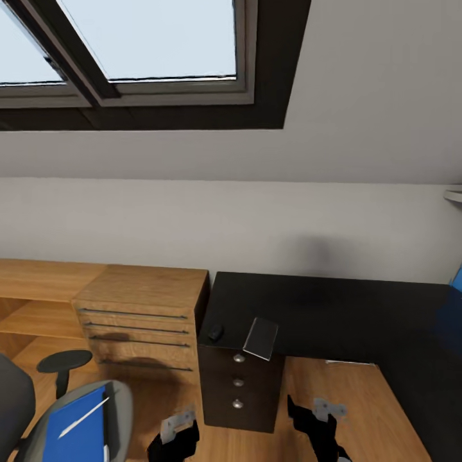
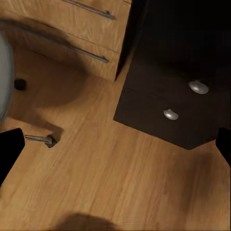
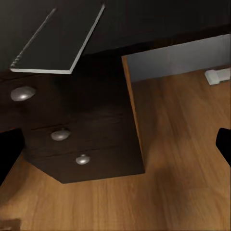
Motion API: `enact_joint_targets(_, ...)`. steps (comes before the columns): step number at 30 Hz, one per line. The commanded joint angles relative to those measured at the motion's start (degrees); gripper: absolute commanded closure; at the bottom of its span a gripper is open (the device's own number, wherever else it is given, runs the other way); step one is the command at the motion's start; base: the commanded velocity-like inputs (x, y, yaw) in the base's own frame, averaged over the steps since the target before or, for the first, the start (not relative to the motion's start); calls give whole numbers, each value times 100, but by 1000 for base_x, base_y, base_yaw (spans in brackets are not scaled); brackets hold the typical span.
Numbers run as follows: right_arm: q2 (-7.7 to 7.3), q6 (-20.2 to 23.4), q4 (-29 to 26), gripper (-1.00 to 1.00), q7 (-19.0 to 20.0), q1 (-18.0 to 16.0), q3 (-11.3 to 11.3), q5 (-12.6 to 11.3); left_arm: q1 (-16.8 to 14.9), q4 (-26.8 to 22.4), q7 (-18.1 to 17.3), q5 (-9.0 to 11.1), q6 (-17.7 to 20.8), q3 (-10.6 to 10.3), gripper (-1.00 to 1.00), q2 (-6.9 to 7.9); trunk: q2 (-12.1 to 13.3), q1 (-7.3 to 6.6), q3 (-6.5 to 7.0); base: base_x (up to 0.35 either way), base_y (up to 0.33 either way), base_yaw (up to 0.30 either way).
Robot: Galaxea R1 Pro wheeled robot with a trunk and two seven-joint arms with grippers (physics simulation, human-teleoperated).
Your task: In the bedroom, organize the workspace by keeping the computer under the desk, ensuring the monitor is on the desk, placing the keyboard on the desk next to the monitor, placing the mouse on the desk next to the keyboard, moving the folder from the swivel chair onto the desk next to the mouse, stacking the notebook on top of the folder with the pen on top of the notebook, and positioning the swivel chair next to the desk.
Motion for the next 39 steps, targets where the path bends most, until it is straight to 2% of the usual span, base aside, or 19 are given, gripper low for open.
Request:
enact_joint_targets(1,-28,247,-288,-100,-157,-4,39,-64,-4,-255,121,41,164,-11,-100,32,-2,6,-3,328,58,0)
enact_joint_targets(2,-53,771,-827,-100,-384,-9,33,-64,-4,-753,320,14,574,16,-100,92,-2,6,-3,328,37,0)
enact_joint_targets(3,-60,1017,-1080,-100,-501,-12,31,-64,-4,-999,424,5,779,33,-100,120,-2,6,-3,328,29,0)
enact_joint_targets(4,-64,1479,-1529,-100,-734,-29,29,-64,-4,-1476,620,-9,1168,82,-100,163,-2,6,-3,328,19,0)
enact_joint_targets(5,-62,1692,-1713,-100,-849,-49,28,-66,-4,-1707,708,-14,1346,118,-100,178,-2,6,-3,328,15,0)
enact_joint_targets(7,-28,2401,-2149,-100,-1196,-289,28,-98,-4,-2540,940,-20,1927,361,-100,215,-2,6,-3,328,8,0)
enact_joint_targets(8,-8,2540,-2208,-100,-1248,-383,27,-109,-4,-2706,973,-23,2048,441,-100,220,-2,6,-3,328,5,0)
enact_joint_targets(9,41,2763,-2279,-100,-1323,-592,30,-134,-4,-2982,1022,-27,2270,605,-100,227,-2,6,-3,328,3,0)
enact_joint_targets(10,146,2975,-2257,-100,-1389,-897,32,-194,-4,-3286,1064,-30,2537,859,-100,233,-2,6,-3,319,2,0)
enact_joint_targets(11,316,3142,-2108,-100,-1467,-1188,33,-265,-4,-3534,1106,-50,2729,1142,-100,239,-2,6,-3,125,1,0)
enact_joint_targets(14,412,3171,-1890,-100,-1555,-1287,28,-295,2,-3443,1130,-54,2779,1252,-100,250,-2,6,-3,57,0,0)
enact_joint_targets(15,431,3188,-1764,-100,-1601,-1317,33,-321,4,-3208,1130,-73,2793,1316,-100,304,-2,6,-3,9,0,0)
enact_joint_targets(20,446,3172,-1731,-100,-1609,-1302,47,-324,5,-3117,1130,-28,2800,1332,-100,434,-2,6,-3,3,0,10)
enact_joint_targets(25,454,3159,-1692,-100,-1609,-1300,62,-294,5,-3071,1131,-15,2801,1316,-100,431,-2,6,-3,0,0,200)
enact_joint_targets(29,465,3129,-1455,-100,-1599,-1300,113,-251,5,-3025,1131,-11,2805,1291,-100,414,-2,6,-12,0,0,258)
enact_joint_targets(30,468,3096,-1397,-100,-1598,-1300,150,-228,5,-2995,1131,-12,2805,1284,-100,411,-2,6,-16,0,0,257)
enact_joint_targets(31,472,2960,-1317,-100,-1603,-1300,349,-174,5,-2949,1129,-16,2806,1268,-100,402,-2,6,-20,0,0,256)
enact_joint_targets(34,473,2831,-1290,-100,-1612,-1300,561,-155,5,-2930,1124,-16,2806,1253,-100,393,-2,6,-34,0,0,255)
enact_joint_targets(39,474,2812,-1286,-100,-1621,-1300,674,-153,5,-2925,1129,-9,2806,1107,-100,390,-2,6,-58,0,0,253)
